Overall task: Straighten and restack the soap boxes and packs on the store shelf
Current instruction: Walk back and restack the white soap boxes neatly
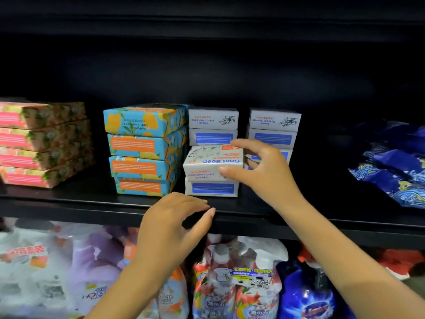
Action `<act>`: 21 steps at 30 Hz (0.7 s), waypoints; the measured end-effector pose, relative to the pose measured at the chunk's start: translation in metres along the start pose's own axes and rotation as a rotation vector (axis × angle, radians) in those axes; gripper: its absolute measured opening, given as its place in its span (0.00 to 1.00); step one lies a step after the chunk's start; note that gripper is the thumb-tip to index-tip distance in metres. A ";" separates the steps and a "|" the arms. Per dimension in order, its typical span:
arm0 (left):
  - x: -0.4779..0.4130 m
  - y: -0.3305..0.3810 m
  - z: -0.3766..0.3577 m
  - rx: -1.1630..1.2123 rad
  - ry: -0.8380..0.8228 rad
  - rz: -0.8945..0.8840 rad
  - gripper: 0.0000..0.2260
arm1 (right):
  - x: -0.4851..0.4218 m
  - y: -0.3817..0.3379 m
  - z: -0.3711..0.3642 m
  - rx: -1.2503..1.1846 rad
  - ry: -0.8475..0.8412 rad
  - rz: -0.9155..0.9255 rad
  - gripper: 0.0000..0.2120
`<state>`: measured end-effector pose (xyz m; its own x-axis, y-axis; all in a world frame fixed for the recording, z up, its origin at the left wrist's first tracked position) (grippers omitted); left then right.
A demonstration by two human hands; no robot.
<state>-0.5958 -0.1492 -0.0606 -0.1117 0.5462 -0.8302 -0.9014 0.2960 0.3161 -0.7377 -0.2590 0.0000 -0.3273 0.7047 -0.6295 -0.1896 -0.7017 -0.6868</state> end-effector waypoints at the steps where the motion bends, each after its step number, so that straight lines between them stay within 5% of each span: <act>1: 0.000 0.000 0.001 0.012 -0.007 0.010 0.14 | 0.000 0.002 -0.003 0.034 0.001 0.005 0.23; 5: 0.000 0.003 0.003 0.044 -0.003 0.049 0.14 | 0.003 0.004 -0.008 0.291 0.108 0.144 0.16; 13: 0.002 0.005 0.000 0.020 0.037 0.078 0.08 | 0.003 0.001 -0.015 0.561 0.147 0.263 0.18; 18: -0.009 0.006 0.002 -0.048 -0.044 0.101 0.11 | 0.001 0.000 -0.002 0.359 0.089 0.214 0.15; 21: -0.018 0.012 -0.004 -0.042 -0.124 0.048 0.12 | -0.003 0.001 0.024 0.307 0.244 0.234 0.13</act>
<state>-0.6065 -0.1583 -0.0440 -0.1053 0.6521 -0.7507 -0.9133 0.2354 0.3325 -0.7594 -0.2647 0.0104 -0.1736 0.5015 -0.8476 -0.4144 -0.8179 -0.3990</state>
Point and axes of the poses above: each hand's wrist, its own x-axis away from the middle knuckle, its own z-axis out of the back of the hand, y = z × x, the point moved 2 cm from there along -x, towards the middle knuckle, and after that the axes turned 4 degrees about y, right-handed, at the moved point
